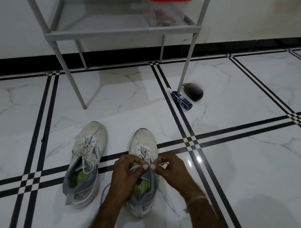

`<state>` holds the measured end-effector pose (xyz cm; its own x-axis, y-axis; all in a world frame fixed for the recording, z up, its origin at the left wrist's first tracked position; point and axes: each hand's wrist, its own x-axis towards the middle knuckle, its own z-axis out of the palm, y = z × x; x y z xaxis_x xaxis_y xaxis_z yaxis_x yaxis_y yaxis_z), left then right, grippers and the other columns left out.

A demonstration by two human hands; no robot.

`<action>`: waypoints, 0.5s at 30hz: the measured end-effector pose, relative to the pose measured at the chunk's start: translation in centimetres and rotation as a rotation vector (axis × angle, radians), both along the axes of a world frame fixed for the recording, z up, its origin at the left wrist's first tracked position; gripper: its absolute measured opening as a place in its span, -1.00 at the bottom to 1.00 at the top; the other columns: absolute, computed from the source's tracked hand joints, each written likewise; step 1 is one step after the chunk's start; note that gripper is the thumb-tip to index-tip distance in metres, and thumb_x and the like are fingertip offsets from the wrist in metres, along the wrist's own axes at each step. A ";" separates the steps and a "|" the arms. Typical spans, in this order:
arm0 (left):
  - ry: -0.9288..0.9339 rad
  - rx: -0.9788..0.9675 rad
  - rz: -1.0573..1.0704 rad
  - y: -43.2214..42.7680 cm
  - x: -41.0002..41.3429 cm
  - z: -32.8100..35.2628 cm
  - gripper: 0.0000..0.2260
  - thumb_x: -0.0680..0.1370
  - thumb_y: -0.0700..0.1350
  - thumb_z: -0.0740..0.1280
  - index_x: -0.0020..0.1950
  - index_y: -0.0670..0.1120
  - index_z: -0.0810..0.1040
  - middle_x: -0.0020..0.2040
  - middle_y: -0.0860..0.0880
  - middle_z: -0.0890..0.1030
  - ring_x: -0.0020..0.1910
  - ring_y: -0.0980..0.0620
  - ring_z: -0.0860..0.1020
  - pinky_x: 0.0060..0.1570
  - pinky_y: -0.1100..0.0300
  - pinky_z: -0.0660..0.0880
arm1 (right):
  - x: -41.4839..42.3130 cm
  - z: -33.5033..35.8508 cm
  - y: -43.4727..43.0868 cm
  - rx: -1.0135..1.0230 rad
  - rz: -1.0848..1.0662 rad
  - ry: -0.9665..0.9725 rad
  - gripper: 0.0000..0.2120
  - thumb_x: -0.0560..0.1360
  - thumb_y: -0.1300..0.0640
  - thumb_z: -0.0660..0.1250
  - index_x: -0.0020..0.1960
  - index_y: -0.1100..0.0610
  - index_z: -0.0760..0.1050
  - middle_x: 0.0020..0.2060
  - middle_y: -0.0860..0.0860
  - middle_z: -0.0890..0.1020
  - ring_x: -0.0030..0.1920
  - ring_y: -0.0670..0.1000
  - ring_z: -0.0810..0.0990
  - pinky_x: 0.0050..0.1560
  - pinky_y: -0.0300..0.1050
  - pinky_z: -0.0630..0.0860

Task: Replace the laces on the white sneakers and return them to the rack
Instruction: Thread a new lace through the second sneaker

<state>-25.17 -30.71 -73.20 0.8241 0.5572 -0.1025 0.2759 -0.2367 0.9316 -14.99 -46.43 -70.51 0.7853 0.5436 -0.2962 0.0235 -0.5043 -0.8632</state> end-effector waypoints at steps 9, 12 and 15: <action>0.034 -0.105 0.051 -0.3 -0.3 0.4 -0.63 0.37 -0.02 0.62 0.09 0.13 0.59 0.15 0.15 0.54 0.14 0.18 0.55 0.16 0.10 0.58 | 2.4 3.4 0.5 0.651 -0.504 0.387 -0.81 0.68 0.09 0.24 -0.09 0.10 0.46 -0.34 -0.02 0.53 -0.38 -0.10 0.39 -0.38 -0.27 0.32; 0.058 0.024 0.134 -0.8 -0.4 0.6 -0.53 0.29 0.10 0.63 0.12 0.18 0.54 0.14 0.21 0.53 0.12 0.14 0.57 0.17 0.06 0.52 | 1.4 1.5 0.3 0.225 -0.210 0.088 -0.82 0.58 -0.03 0.41 -0.03 0.09 0.58 -0.16 -0.09 0.67 -0.15 -0.10 0.60 -0.11 -0.21 0.53; 0.065 -0.040 0.195 -0.7 -0.8 0.4 -0.41 0.22 0.23 0.61 0.15 0.18 0.47 0.13 0.13 0.55 0.09 0.08 0.59 0.06 -0.01 0.60 | 0.6 -0.7 0.1 -0.051 0.013 0.009 -0.81 0.47 -0.06 0.53 -0.10 0.05 0.65 -0.20 -0.07 0.68 -0.18 -0.10 0.61 -0.12 -0.21 0.54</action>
